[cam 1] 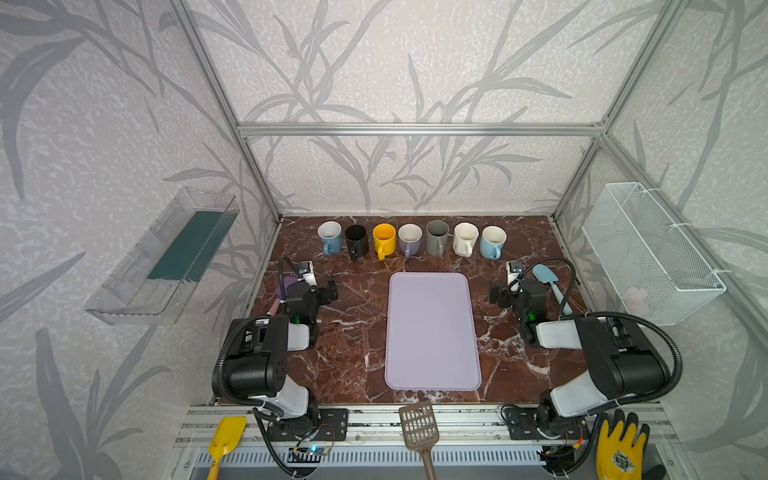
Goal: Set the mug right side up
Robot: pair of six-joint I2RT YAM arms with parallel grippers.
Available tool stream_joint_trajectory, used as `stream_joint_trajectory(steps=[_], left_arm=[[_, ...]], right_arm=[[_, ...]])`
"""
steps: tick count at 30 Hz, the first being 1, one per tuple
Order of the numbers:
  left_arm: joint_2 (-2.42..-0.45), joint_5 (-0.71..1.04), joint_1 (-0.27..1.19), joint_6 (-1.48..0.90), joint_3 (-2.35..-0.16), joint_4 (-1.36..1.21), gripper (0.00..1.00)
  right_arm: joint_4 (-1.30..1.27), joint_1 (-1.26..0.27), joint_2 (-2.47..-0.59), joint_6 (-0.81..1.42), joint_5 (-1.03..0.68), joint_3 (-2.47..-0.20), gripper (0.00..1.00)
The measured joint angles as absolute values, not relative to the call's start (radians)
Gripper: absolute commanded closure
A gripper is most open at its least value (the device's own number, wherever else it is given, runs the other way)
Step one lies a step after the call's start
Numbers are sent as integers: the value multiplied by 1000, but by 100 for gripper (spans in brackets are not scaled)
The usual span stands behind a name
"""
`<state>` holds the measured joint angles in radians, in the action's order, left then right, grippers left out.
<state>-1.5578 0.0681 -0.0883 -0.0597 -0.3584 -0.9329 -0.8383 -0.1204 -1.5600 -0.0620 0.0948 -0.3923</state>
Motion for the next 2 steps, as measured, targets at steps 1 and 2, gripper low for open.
stream_joint_trajectory(steps=[1, 2], left_arm=[[-1558, 67, -87, -60, -358, -932, 1], [-1558, 66, -87, -60, -358, -931, 1]], right_arm=[[-838, -120, -1560, -62, 94, -393, 1], [-838, -118, -1560, -62, 90, -395, 1]])
